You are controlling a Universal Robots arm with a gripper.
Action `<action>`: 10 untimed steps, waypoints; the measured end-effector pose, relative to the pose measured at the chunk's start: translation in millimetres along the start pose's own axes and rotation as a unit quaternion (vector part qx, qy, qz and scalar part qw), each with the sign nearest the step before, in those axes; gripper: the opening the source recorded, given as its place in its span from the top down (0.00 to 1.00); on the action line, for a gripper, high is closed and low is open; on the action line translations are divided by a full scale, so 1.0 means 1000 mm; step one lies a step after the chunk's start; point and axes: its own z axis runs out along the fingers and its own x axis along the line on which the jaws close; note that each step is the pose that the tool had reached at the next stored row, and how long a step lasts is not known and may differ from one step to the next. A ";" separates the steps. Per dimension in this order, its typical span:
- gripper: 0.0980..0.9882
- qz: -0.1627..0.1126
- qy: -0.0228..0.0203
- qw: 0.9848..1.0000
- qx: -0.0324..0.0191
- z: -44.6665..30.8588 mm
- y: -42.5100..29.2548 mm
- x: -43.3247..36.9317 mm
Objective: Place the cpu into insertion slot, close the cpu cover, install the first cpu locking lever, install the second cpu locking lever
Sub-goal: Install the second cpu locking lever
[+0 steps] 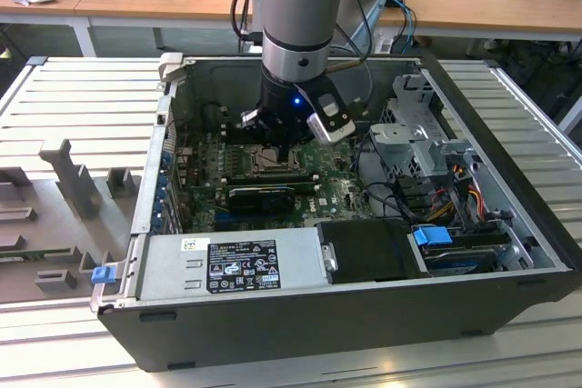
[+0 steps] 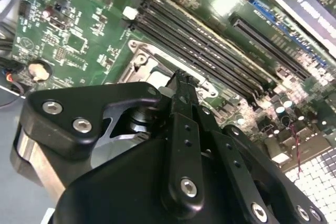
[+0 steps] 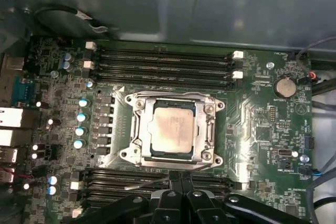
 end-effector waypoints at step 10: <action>0.99 0.000 0.000 1.000 -0.003 -0.0003 -0.0068 0.0036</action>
